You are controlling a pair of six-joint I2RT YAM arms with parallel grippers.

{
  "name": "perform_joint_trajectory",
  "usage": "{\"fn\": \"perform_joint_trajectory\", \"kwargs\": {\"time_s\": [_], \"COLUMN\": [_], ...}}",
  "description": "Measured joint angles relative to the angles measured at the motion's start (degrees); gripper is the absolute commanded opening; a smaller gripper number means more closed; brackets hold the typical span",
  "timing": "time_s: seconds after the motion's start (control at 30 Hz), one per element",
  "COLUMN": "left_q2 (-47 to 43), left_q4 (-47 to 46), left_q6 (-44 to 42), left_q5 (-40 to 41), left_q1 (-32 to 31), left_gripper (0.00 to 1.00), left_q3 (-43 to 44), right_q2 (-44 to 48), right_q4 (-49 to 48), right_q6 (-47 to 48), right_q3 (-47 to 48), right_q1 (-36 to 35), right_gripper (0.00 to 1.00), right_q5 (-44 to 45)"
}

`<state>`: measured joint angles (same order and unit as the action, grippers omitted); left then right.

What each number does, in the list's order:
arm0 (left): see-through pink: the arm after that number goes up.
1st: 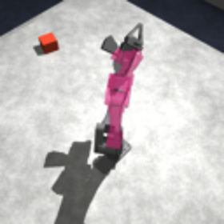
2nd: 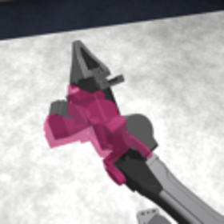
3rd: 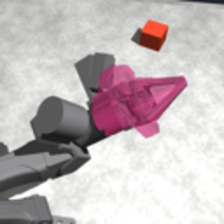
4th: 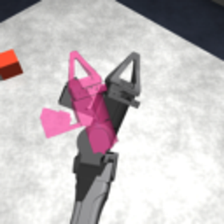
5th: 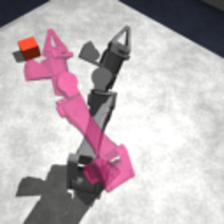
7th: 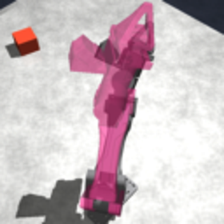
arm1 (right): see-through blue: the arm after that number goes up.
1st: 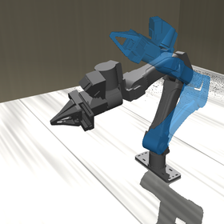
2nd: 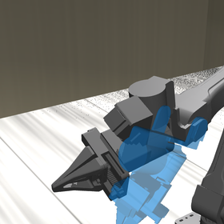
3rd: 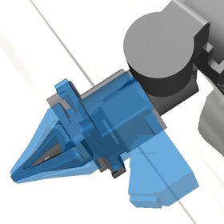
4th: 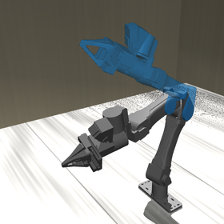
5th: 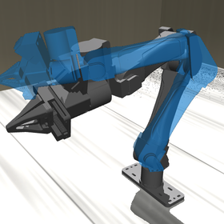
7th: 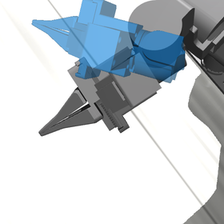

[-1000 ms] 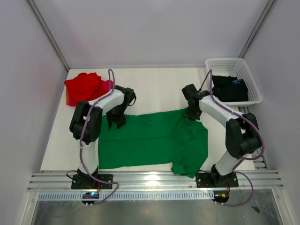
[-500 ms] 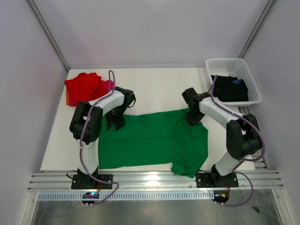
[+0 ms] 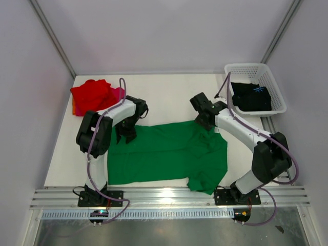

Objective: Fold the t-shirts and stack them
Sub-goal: Fold the flattened tshirt in 1/3 of the way

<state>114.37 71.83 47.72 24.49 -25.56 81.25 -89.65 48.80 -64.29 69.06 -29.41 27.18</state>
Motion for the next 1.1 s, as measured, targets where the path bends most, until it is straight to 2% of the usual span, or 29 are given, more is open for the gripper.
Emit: {"fn": "perform_joint_trajectory", "kwargs": {"time_s": [0.23,0.5,0.6,0.77,1.1], "left_q2": [0.0,-0.09,-0.46,-1.51,-2.27], "left_q4": [-0.02,0.02,0.13,0.31,0.35], "left_q6": [-0.15,-0.17,-0.22,-0.28,-0.48], "left_q5": [0.02,0.59,1.03,1.53,1.92], "left_q1": [0.0,0.0,0.0,0.0,0.0], "left_gripper": [0.54,0.55,0.55,0.55,0.55], "left_q3": [0.0,0.0,0.0,0.0,-0.26], "right_q2": [2.58,-6.38,-9.92,-14.88,-13.38], "right_q4": [-13.57,-19.12,-16.68,-7.08,0.2], "right_q6": [8.26,12.61,11.69,7.19,-0.92], "right_q3": [-2.08,-2.01,-0.48,5.92,0.72], "right_q1": [-1.22,-1.29,-1.29,-1.27,-0.83], "right_gripper": [0.42,0.42,0.42,0.42,0.42], "right_q5": [-3.28,-9.4,-9.81,-8.5,-8.44]}}
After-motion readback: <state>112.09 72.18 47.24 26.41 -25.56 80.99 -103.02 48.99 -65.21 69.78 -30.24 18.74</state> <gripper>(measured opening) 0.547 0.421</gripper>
